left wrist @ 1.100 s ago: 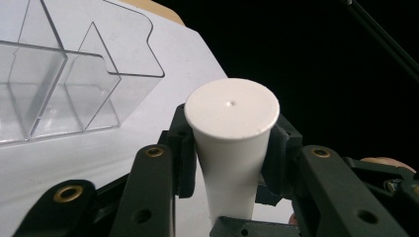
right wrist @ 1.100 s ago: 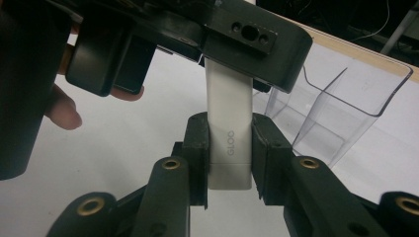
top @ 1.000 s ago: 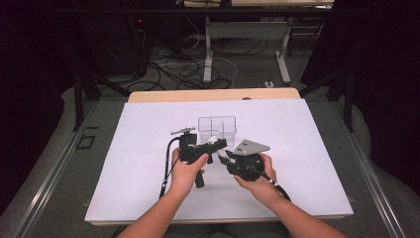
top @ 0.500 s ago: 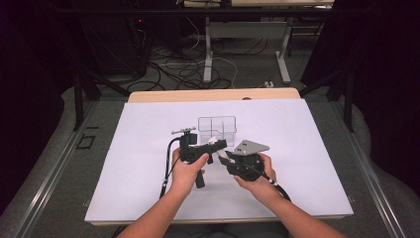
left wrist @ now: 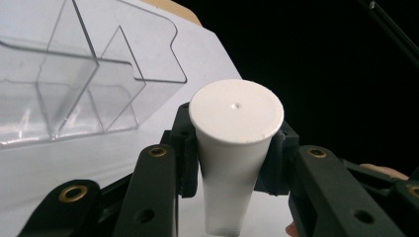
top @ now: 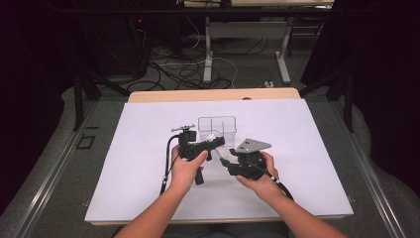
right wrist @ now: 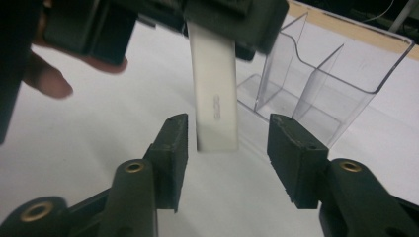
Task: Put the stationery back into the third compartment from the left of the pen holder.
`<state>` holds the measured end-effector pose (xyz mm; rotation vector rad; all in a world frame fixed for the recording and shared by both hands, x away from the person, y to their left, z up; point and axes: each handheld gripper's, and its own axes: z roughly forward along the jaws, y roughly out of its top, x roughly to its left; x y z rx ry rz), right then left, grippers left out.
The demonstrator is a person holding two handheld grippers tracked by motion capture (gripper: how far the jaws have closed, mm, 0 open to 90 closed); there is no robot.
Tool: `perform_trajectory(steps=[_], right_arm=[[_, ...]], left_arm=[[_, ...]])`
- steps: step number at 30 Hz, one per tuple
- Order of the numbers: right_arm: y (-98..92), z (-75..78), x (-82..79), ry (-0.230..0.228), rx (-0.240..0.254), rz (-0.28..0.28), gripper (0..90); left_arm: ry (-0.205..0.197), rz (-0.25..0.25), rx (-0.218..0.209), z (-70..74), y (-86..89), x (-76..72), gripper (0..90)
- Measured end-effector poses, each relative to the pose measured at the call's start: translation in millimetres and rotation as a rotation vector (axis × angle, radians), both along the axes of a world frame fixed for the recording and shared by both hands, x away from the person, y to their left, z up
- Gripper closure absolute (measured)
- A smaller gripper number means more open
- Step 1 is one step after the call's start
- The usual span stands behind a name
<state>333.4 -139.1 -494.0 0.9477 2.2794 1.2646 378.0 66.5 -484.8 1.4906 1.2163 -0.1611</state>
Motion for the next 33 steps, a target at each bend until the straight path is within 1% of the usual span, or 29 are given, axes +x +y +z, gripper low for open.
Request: perform_trajectory(steps=[1, 2, 4, 5, 7, 8, 9, 11, 13, 14, 15, 16, 17, 18, 19, 21, 22, 23, 24, 27, 28, 30, 32, 33], right_arm=[[-0.6, -0.4, 0.5, 0.009, -0.008, -0.001, 48.3], [-1.2, -1.9, 1.8, 0.008, -0.010, -0.006, 46.0], [-1.5, -2.6, 2.5, 0.006, -0.011, -0.008, 45.5], [-1.6, -2.9, 2.6, 0.008, -0.014, -0.012, 44.5], [-2.3, -3.4, 3.7, 0.011, -0.028, -0.010, 41.8], [-2.6, -4.7, 4.9, 0.003, -0.039, -0.017, 39.7], [-2.6, -4.7, 4.9, 0.003, -0.039, -0.017, 39.7], [-3.1, -5.9, 5.6, -0.016, -0.036, -0.016, 39.1], [-3.9, -6.6, 6.7, -0.027, -0.034, -0.006, 38.4], [-4.2, -6.9, 7.1, -0.027, -0.037, -0.003, 37.9], [-3.9, -8.2, 7.9, -0.036, -0.029, 0.002, 37.5], [-4.1, -8.6, 8.2, -0.030, -0.033, 0.011, 36.9], [-3.6, -10.2, 8.8, -0.035, -0.025, 0.016, 36.0], [-4.2, -10.4, 9.0, -0.029, -0.039, 0.023, 35.6], [-3.7, -12.2, 9.9, -0.044, -0.028, 0.024, 35.5], [-4.5, -12.6, 10.0, -0.024, -0.034, 0.018, 34.2], [-4.6, -13.8, 11.1, -0.031, -0.028, 0.015, 33.9], [-5.0, -14.2, 11.3, -0.024, -0.028, 0.011, 33.4], [-5.1, -15.0, 11.9, -0.026, -0.025, 0.006, 32.2], [-7.7, -16.4, 15.2, -0.012, -0.031, -0.009, 25.5], [-7.7, -16.4, 15.2, -0.012, -0.031, -0.009, 25.5], [-9.3, -17.1, 17.2, -0.003, -0.037, -0.026, 21.4], [-11.5, -17.9, 20.3, 0.018, -0.046, -0.035, 15.9], [-12.5, -18.0, 21.7, 0.043, -0.058, -0.034, 15.0]], left_arm=[[-0.004, 0.004, 0.000, 1.3, 0.3, 1.1, 66.3], [-0.003, 0.003, 0.006, 3.0, 1.0, 1.9, 66.3], [-0.030, 0.016, 0.015, 5.2, 1.2, 4.3, 66.3], [-0.031, 0.013, 0.021, 7.1, 2.0, 5.2, 66.3], [-0.047, 0.019, 0.032, 9.7, 2.5, 7.5, 66.3], [-0.058, 0.033, 0.030, 10.6, 1.8, 8.7, 66.3], [-0.070, 0.032, 0.039, 11.7, 2.4, 10.1, 66.3], [-0.082, 0.032, 0.042, 14.5, 2.6, 12.0, 66.3], [-0.102, 0.028, 0.049, 16.9, 2.2, 13.8, 66.3], [-0.114, 0.036, 0.047, 17.8, 1.0, 14.6, 66.3], [-0.121, 0.035, 0.053, 18.8, 0.8, 15.3, 66.2], [-0.131, 0.041, 0.053, 19.6, -0.2, 16.2, 66.2], [-0.133, 0.034, 0.065, 20.9, 0.2, 17.0, 66.3], [-0.140, 0.033, 0.067, 21.6, -0.2, 17.9, 66.2], [-0.144, 0.037, 0.070, 22.6, -0.5, 18.7, 66.3], [-0.160, 0.040, 0.074, 24.2, -1.2, 20.4, 66.3], [-0.166, 0.038, 0.075, 25.2, -1.5, 20.9, 66.3], [-0.178, 0.040, 0.083, 26.1, -1.6, 21.5, 66.3], [-0.185, 0.040, 0.087, 27.1, -1.9, 22.0, 66.3], [-0.201, 0.043, 0.098, 29.4, -3.6, 23.8, 66.3], [-0.207, 0.047, 0.101, 30.1, -4.3, 24.4, 66.3], [-0.220, 0.054, 0.109, 31.4, -5.4, 25.9, 66.3], [-0.234, 0.060, 0.113, 32.7, -6.3, 27.1, 66.2], [-0.245, 0.064, 0.119, 33.3, -7.0, 27.9, 66.2]])
